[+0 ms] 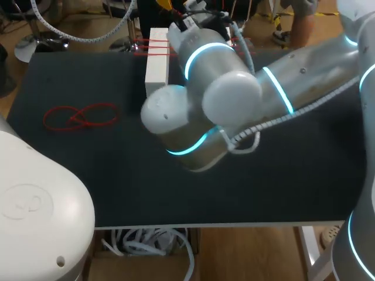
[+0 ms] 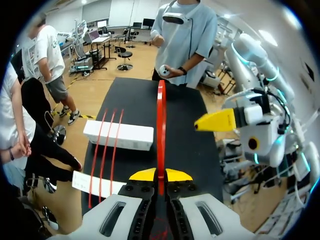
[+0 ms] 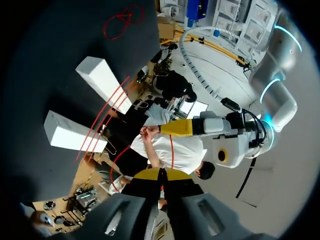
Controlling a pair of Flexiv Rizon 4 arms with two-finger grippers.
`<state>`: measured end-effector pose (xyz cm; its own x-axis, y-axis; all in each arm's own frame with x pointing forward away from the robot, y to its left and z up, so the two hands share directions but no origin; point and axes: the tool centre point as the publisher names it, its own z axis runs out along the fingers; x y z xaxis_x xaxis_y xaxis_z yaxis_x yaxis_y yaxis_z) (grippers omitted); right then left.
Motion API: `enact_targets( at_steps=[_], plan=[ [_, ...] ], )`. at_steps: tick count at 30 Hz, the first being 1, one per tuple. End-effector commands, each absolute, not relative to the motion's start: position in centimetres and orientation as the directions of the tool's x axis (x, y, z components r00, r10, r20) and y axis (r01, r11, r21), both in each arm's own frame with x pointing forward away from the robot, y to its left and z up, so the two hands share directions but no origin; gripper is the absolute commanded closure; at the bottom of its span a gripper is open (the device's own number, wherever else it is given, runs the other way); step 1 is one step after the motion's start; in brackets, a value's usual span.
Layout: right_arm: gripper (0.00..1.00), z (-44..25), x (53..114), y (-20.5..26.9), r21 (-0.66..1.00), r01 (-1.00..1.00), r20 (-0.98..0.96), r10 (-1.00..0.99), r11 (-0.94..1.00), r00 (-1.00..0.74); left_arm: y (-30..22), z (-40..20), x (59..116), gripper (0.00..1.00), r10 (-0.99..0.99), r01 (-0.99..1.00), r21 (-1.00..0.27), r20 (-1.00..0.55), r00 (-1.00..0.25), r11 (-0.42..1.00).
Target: Grab the tape and strap the tape.
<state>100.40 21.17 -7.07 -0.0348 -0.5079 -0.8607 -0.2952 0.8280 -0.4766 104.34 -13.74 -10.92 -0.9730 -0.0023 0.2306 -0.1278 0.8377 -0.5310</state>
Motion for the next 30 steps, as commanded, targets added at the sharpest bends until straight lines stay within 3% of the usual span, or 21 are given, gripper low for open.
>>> enact_targets(
  at_steps=[1,12,19,28,29,30],
  plan=[
    [0.0,-8.0,99.6,19.4,-0.483,-0.387,-0.858,-0.513,0.785,0.029,-10.8,-12.4,102.8,1.0,-0.038,-0.16,-0.535,0.232,-0.972,0.829],
    [0.0,-8.0,99.6,19.4,-0.483,-0.387,-0.858,-0.513,0.785,0.029,1.7,-16.4,97.2,1.0,-0.086,-0.185,-0.393,0.256,-0.963,0.901],
    [0.0,-8.0,99.6,19.4,-0.483,-0.387,-0.858,-0.513,0.785,0.029,8.9,-17.4,96.7,1.0,-0.007,-0.102,-0.295,0.307,-0.952,0.95],
    [0.0,-8.0,99.6,19.4,-0.483,-0.387,-0.858,-0.513,0.785,0.029,12.8,-18.6,99.0,1.0,0.035,-0.059,-0.276,0.325,-0.945,0.959],
    [0.0,-8.0,99.6,19.4,-0.483,-0.387,-0.858,-0.513,0.785,0.029,12.9,-18.7,99.3,0.93,0.048,-0.048,-0.275,0.33,-0.943,0.96],
    [0.0,-8.0,99.6,19.4,-0.483,-0.387,-0.858,-0.513,0.785,0.029,12.9,-18.7,99.3,0.65,0.048,-0.048,-0.275,0.33,-0.943,0.96]
  ],
)
